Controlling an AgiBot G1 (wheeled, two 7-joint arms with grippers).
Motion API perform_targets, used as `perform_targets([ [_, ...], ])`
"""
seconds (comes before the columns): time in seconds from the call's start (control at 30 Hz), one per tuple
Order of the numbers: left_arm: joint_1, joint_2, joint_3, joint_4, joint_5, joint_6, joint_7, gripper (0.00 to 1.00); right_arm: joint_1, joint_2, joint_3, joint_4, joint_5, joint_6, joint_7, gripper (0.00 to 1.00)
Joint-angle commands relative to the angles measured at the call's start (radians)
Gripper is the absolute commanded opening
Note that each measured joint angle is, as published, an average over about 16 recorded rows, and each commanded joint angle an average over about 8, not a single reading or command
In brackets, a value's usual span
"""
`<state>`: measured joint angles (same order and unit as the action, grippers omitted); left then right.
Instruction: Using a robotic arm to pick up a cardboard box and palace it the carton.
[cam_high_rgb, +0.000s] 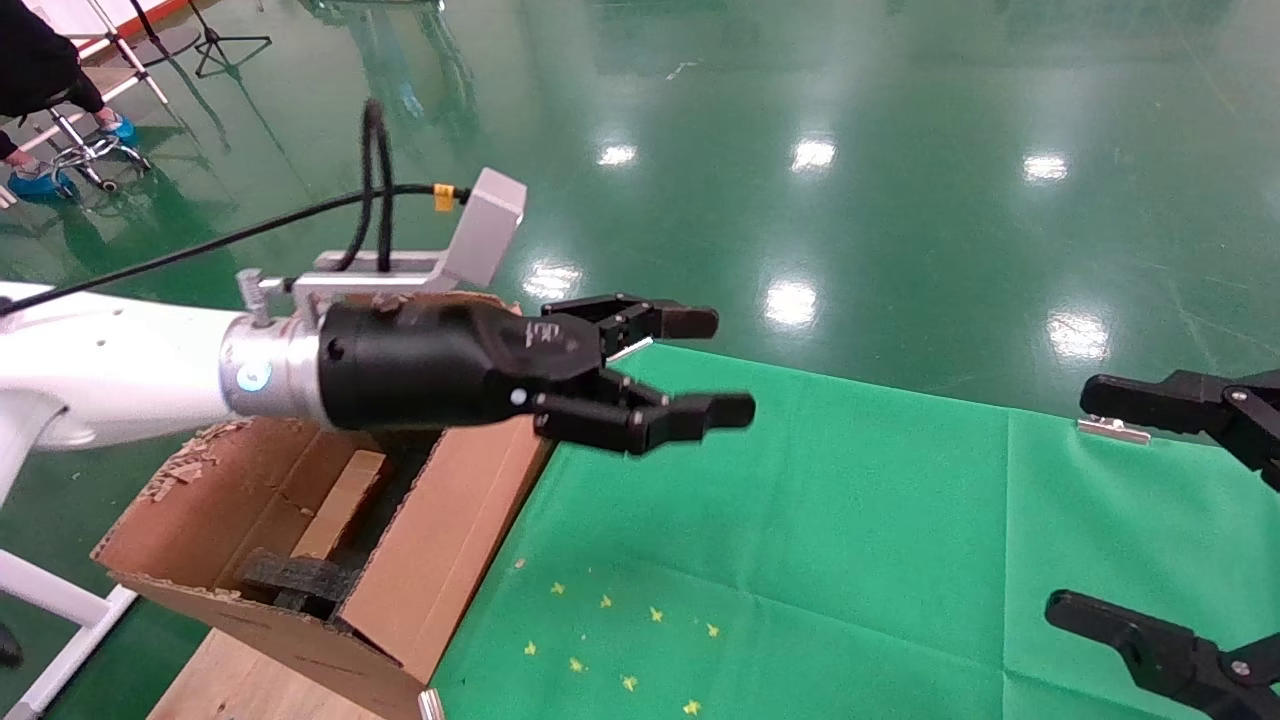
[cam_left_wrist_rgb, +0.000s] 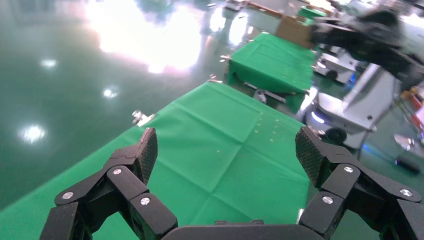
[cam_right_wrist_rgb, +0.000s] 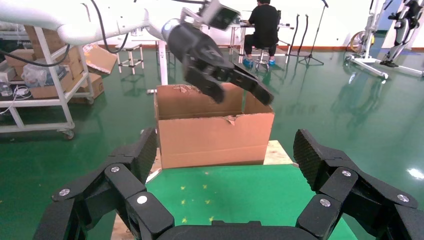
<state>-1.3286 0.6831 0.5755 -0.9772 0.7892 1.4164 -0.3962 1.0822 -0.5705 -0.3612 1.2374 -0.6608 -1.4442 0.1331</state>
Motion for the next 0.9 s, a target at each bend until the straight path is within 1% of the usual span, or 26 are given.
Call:
perform_targets([
  [0.03, 0.034, -0.01, -0.04, -0.041, -0.008, 0.011, 0.028, 1.0, 0.0, 0.0, 0.0, 0.0, 0.0, 0.0, 0.0, 1.0],
  [0.37, 0.201, -0.057, -0.234, -0.242, -0.046, 0.063, 0.165, 1.0, 0.0, 0.0, 0.0, 0.0, 0.0, 0.0, 0.0, 1.0],
  [0.53, 0.265, -0.074, -0.309, -0.32, -0.061, 0.084, 0.214, 1.0, 0.0, 0.0, 0.0, 0.0, 0.0, 0.0, 0.0, 1.0],
  [0.67, 0.288, -0.081, -0.335, -0.348, -0.068, 0.092, 0.226, 1.0, 0.0, 0.0, 0.0, 0.0, 0.0, 0.0, 0.0, 1.0],
  [0.9, 0.28, -0.08, -0.326, -0.337, -0.068, 0.089, 0.22, 1.0, 0.0, 0.0, 0.0, 0.0, 0.0, 0.0, 0.0, 1.0],
])
